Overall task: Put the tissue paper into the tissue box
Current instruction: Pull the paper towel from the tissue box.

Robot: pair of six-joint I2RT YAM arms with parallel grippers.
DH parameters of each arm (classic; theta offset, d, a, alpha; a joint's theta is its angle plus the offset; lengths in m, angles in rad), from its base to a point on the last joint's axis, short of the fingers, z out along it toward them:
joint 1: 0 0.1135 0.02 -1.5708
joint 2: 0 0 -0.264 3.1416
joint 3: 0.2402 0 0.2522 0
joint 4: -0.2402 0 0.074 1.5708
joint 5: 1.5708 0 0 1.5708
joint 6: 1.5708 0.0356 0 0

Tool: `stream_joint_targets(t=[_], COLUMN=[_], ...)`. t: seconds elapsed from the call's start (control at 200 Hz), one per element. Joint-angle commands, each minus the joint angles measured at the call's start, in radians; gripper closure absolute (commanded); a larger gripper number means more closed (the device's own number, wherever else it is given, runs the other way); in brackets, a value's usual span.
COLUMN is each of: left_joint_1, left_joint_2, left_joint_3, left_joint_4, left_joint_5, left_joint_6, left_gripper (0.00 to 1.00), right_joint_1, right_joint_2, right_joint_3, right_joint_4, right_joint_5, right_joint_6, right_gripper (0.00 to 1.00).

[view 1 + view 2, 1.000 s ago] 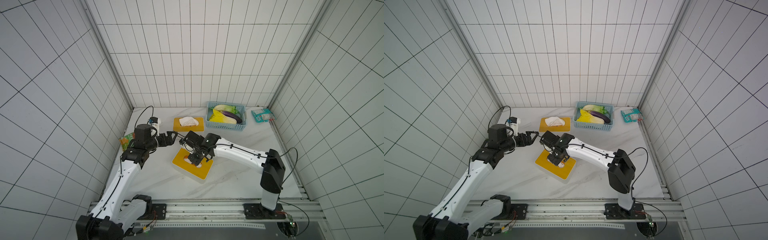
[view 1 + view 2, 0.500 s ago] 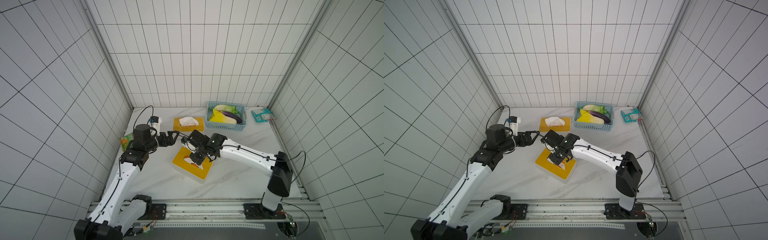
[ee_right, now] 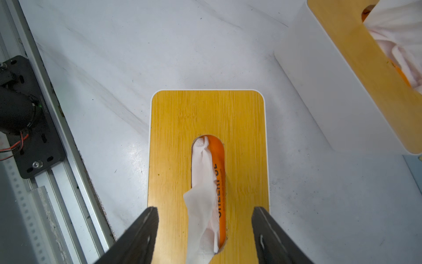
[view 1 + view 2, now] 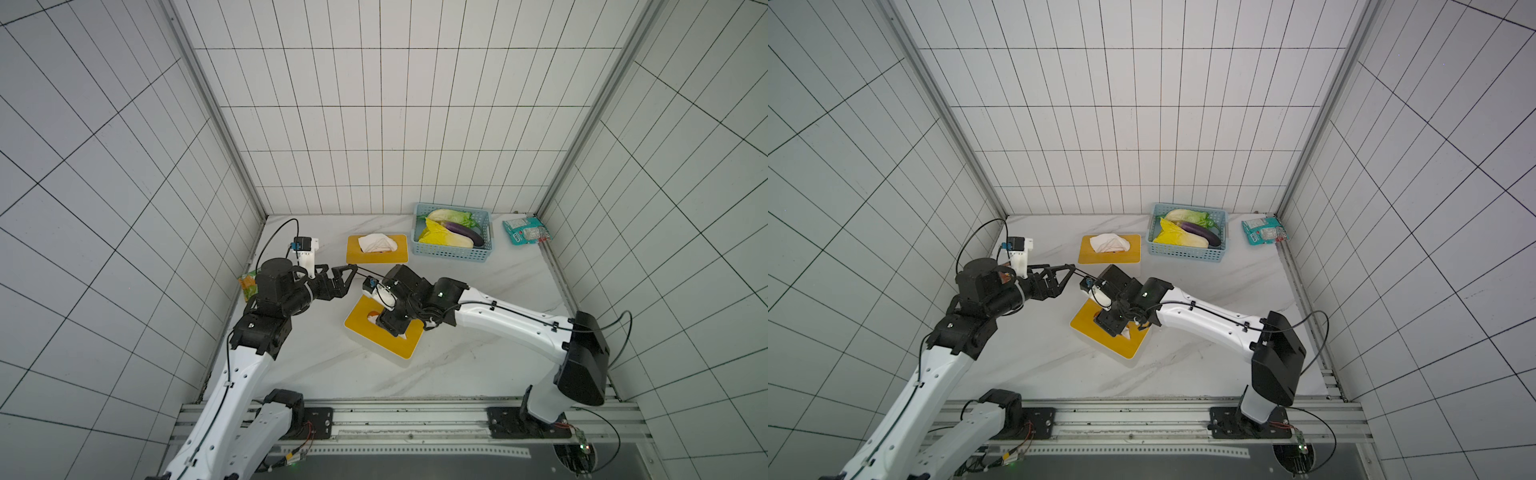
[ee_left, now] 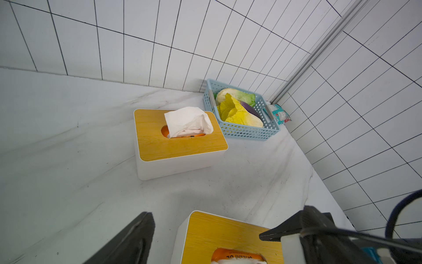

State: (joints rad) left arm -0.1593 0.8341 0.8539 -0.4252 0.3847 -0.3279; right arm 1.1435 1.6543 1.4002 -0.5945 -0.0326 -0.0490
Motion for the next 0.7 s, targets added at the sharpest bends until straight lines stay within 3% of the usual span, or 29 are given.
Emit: stream_joint_targets(t=[0.0,0.295,0.565,0.7], left_joint_1=[0.073,0.075,0.076,0.077], left_joint_2=[-0.001,-0.005,-0.005,-0.007], left_joint_3=[-0.024,-0.023,-0.024,-0.026], left_joint_4=[-0.026,-0.030,-0.038,-0.018], left_joint_5=[-0.290,-0.305,-0.329,-0.271], left_joint_6=[-0.033,-0.033,-0.031,-0.018], left_gripper=[0.02,0.02,0.02,0.02], right_joint_1=[0.015,0.015,0.016,0.015], right_joint_2=[0.013,0.102,0.120,0.111], right_joint_3=[0.013,0.036,0.037,0.050], right_joint_4=[0.013,0.010,-0.009,-0.008], right_joint_5=[0.034,0.061,0.071,0.059], right_joint_6=[0.006,0.042,0.049,0.067], right_gripper=[0.35,0.53,0.78,0.90])
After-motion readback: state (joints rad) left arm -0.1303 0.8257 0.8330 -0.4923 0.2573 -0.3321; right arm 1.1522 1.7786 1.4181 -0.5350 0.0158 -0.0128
